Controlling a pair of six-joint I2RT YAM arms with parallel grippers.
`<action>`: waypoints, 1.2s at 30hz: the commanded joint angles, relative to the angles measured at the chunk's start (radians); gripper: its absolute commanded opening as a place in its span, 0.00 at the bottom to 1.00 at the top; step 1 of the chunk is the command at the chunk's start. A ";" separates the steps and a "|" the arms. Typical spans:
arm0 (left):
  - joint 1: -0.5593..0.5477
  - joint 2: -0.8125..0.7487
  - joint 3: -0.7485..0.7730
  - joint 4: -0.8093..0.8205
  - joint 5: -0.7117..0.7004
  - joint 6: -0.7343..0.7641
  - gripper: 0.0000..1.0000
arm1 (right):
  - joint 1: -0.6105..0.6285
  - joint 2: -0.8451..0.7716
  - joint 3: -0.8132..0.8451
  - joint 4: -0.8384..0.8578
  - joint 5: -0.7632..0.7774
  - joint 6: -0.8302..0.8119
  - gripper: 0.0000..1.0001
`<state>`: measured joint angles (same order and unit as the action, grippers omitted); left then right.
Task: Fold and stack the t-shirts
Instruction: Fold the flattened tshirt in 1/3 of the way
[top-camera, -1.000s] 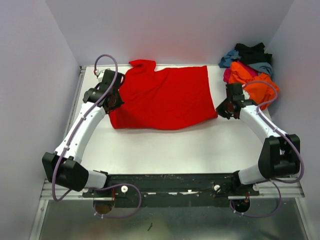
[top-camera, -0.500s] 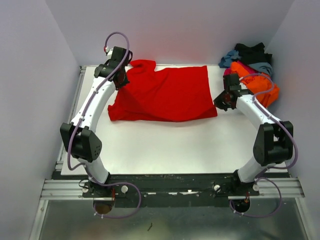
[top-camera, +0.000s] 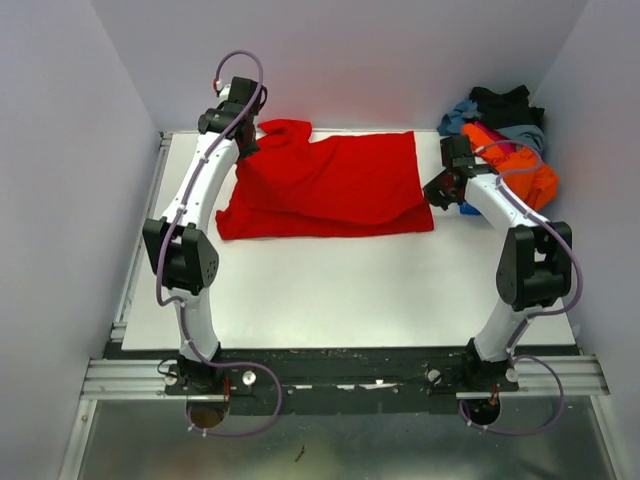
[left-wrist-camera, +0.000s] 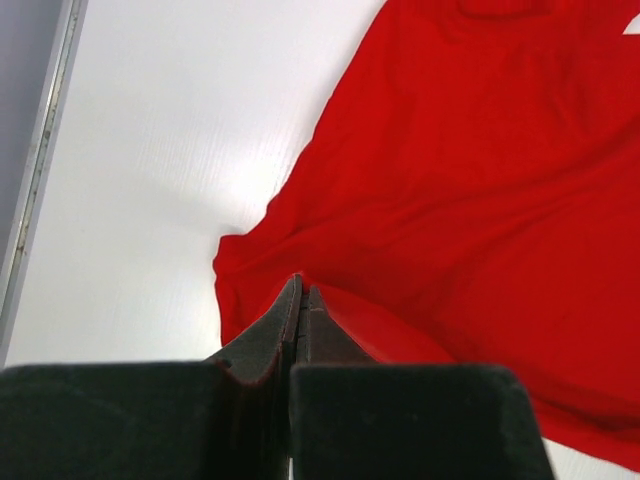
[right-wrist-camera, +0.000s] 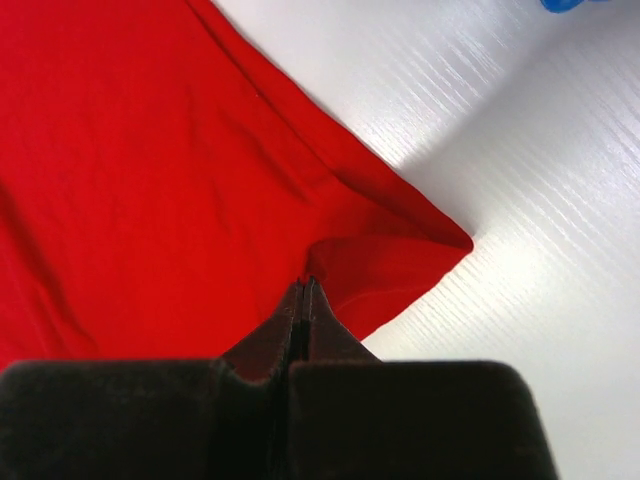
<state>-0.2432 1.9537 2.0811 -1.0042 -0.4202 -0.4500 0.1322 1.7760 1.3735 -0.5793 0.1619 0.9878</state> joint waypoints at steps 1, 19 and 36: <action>0.005 0.043 0.080 -0.031 -0.031 0.031 0.00 | 0.004 0.042 0.045 -0.028 0.031 0.049 0.01; 0.008 0.162 0.227 -0.028 -0.003 0.054 0.00 | -0.023 0.108 0.113 -0.004 0.010 0.087 0.01; 0.015 0.159 0.231 -0.013 0.006 0.051 0.00 | -0.048 0.140 0.148 0.001 -0.012 0.081 0.01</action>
<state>-0.2348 2.1098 2.2822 -1.0298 -0.4286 -0.4080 0.0902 1.8820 1.4952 -0.5755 0.1585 1.0569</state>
